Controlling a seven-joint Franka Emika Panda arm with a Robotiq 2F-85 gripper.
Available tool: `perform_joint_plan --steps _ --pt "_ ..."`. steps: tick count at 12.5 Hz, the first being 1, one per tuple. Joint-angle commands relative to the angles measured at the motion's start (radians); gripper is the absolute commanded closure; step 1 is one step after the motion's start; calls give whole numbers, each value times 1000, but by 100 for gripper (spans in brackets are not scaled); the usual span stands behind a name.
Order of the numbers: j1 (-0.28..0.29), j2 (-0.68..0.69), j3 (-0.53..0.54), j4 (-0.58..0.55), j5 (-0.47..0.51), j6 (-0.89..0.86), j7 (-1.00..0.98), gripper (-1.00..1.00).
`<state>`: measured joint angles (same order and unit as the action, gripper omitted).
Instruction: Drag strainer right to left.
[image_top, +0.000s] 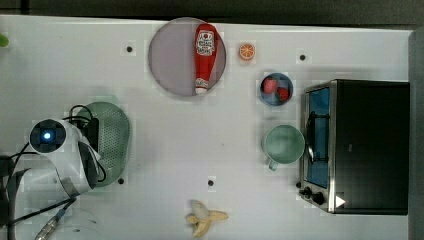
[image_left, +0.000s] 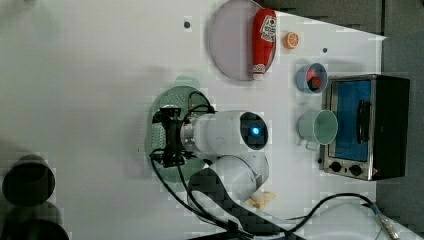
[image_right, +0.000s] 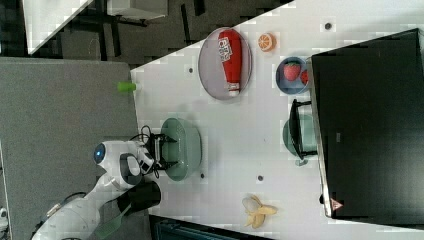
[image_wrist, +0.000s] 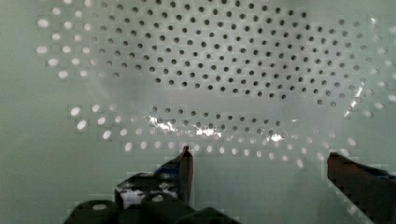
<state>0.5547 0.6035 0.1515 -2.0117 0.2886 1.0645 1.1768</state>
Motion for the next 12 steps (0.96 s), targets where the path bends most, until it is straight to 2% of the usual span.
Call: perform_joint_plan --steps 1,5,7,10,12 --pt "39 33 -3 53 5 -7 83 -100" --pt "59 57 -5 94 2 -7 82 -100" --pt "60 27 -16 89 -7 -35 49 -100" --pt "57 -116 -81 76 -83 -189 -175 -100" --pt "53 -244 -166 78 -131 -297 -356 -100"
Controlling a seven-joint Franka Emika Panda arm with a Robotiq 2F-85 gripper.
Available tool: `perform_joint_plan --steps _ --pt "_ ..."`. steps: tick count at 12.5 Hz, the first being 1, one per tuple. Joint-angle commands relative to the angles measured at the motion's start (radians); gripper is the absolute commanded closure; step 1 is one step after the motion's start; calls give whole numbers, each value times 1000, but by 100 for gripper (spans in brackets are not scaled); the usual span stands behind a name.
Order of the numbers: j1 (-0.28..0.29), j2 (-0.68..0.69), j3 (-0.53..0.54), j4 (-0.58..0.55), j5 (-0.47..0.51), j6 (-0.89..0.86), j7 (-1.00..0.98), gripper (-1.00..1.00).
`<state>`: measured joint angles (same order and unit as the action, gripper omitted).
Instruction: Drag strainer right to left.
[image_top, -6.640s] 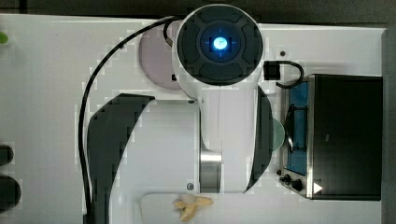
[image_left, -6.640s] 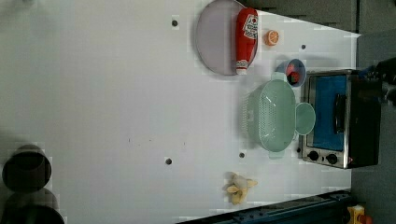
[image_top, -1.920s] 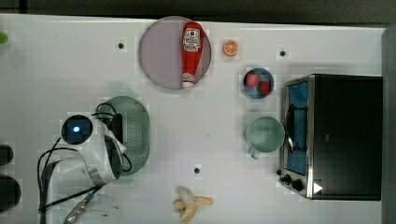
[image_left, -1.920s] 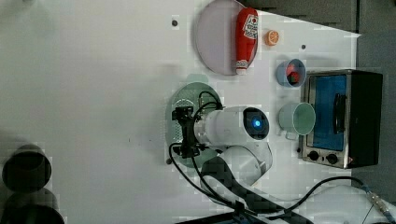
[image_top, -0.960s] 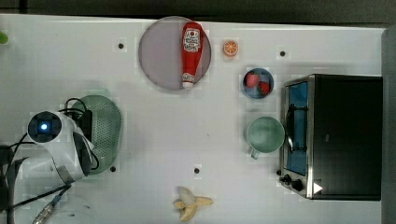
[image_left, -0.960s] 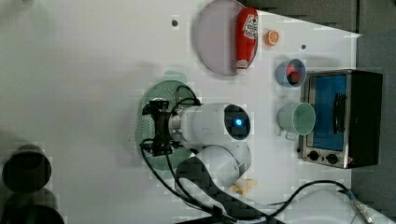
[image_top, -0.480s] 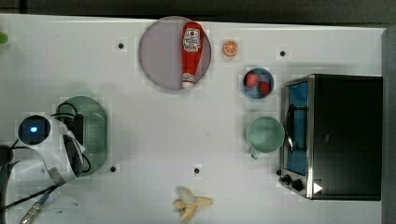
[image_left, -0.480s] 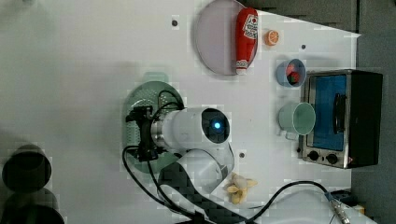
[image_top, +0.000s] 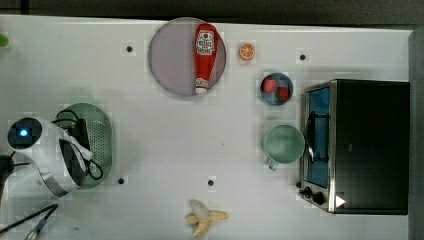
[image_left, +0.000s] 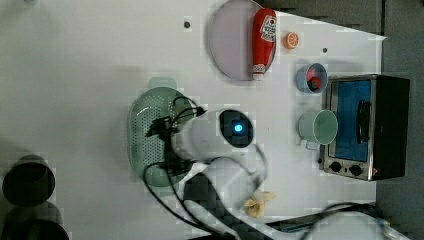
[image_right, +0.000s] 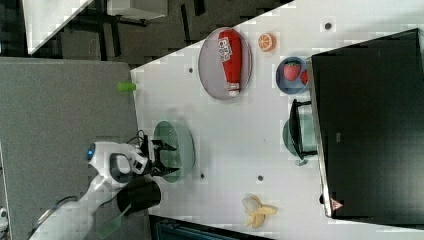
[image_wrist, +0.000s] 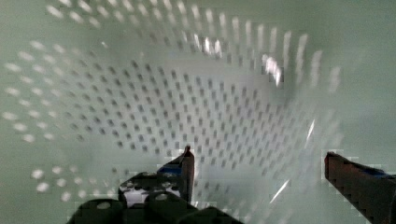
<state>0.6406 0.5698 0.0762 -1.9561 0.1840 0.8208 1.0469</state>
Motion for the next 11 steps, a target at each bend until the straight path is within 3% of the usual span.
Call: perform_joint_plan --steps 1,8,11 --pt "-37 -275 -146 26 -43 -101 -316 -100" --pt "-79 -621 -592 99 -178 -487 -986 -100" --pt "-86 -707 -719 114 -234 -626 -1224 -100"
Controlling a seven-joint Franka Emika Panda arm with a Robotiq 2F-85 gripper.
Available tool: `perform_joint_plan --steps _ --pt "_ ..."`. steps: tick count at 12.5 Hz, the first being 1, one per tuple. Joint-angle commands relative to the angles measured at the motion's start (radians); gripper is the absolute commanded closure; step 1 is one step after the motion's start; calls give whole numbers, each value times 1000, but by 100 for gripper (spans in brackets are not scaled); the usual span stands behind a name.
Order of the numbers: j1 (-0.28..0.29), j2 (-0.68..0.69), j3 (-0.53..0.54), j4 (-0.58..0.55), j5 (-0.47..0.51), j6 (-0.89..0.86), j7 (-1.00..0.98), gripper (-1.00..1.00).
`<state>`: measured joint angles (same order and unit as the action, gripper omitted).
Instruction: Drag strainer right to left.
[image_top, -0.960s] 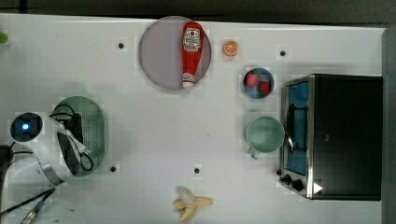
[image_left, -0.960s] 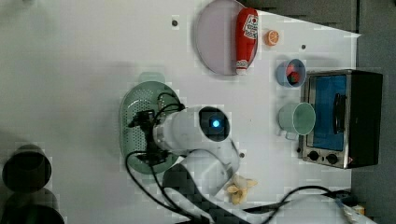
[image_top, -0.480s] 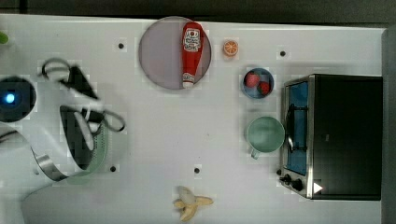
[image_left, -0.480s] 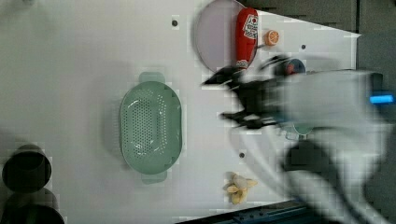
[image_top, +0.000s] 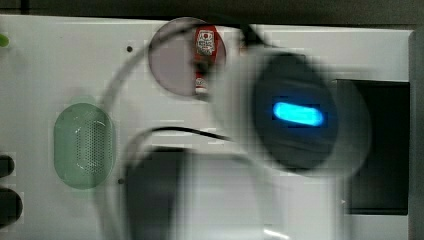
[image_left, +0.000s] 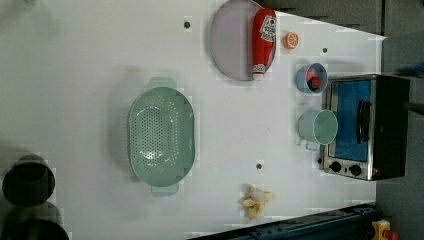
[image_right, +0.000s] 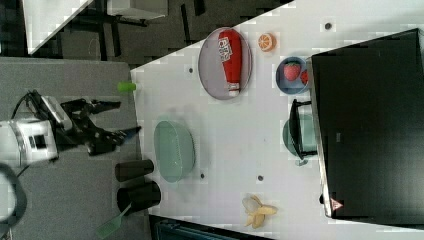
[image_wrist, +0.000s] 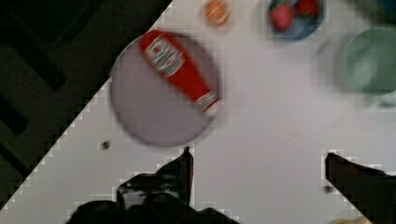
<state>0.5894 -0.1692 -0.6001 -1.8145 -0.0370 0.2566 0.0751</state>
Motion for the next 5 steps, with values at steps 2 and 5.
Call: perform_joint_plan --steps 2,5 --pt "-36 -1 -75 -26 -36 -67 -243 -100" --pt "-35 -10 -58 -26 -109 -74 -159 -100"
